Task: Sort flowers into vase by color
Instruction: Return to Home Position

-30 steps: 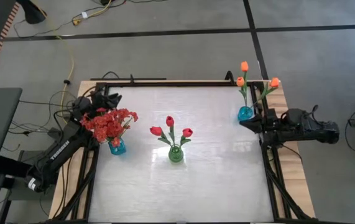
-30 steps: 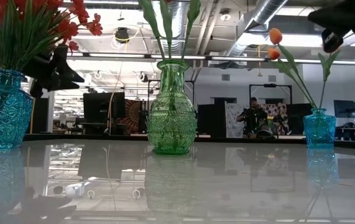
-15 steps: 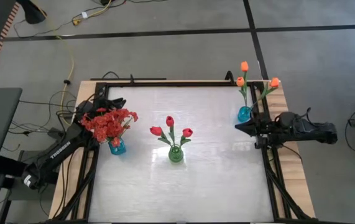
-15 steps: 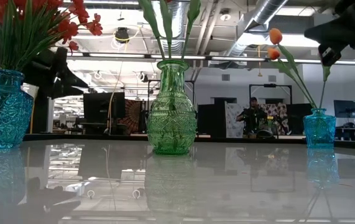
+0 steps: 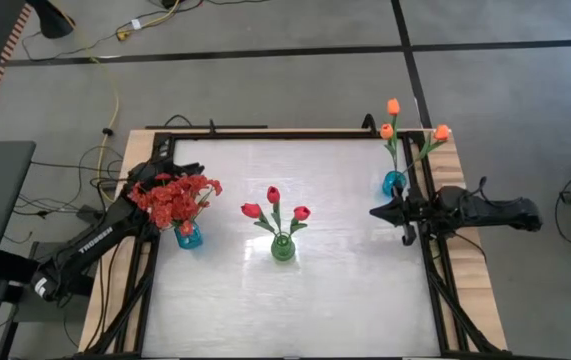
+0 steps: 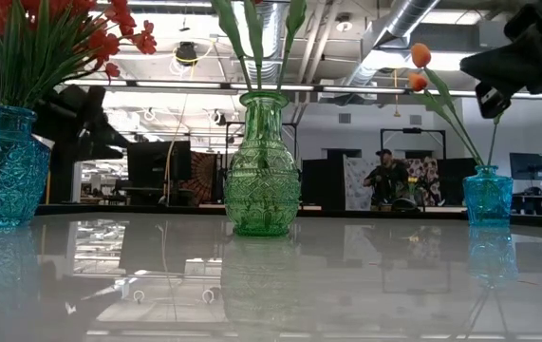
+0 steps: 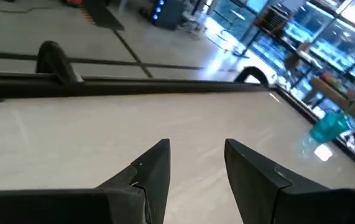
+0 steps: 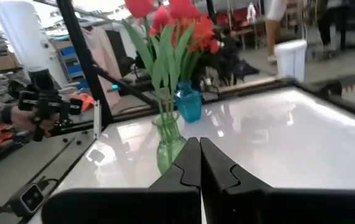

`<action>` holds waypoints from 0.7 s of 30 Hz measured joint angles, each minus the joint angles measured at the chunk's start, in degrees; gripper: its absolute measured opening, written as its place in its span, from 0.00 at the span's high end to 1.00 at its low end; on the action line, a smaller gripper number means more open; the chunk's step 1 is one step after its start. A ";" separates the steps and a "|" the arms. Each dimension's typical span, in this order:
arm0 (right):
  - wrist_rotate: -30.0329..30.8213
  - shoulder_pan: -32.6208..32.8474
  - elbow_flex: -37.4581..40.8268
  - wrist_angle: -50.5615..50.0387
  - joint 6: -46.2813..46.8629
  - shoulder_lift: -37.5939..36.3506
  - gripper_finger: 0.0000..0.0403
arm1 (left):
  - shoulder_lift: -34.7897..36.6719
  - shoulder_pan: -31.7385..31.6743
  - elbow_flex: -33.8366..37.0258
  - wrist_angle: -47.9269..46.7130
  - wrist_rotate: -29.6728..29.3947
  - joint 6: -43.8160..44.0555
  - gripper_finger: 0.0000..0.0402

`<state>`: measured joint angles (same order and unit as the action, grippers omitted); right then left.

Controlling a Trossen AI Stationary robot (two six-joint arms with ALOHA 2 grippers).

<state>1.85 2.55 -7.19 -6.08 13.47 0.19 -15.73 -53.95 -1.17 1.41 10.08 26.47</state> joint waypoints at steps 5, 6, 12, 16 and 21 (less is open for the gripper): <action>-0.46 0.00 2.88 6.24 -2.80 -0.02 0.95 | 0.06 1.17 0.57 5.37 1.17 -3.41 0.65; -0.44 0.00 3.47 6.83 -3.24 -0.02 0.95 | 0.08 1.67 0.57 6.49 0.99 -3.85 0.65; -2.20 -0.44 6.68 10.24 -2.98 0.00 0.95 | 0.00 7.98 0.59 8.61 -1.06 -5.05 0.65; -2.24 -0.44 6.71 8.59 -4.48 0.00 0.95 | -0.01 15.66 0.60 8.63 -5.06 -4.99 0.65; -2.14 -0.44 6.71 7.43 -6.65 0.02 0.95 | 0.00 25.69 0.63 10.65 -11.07 -6.27 0.65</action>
<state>-0.30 2.11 -0.48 1.35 6.82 0.20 -15.73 -28.26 -0.54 12.07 -0.99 20.20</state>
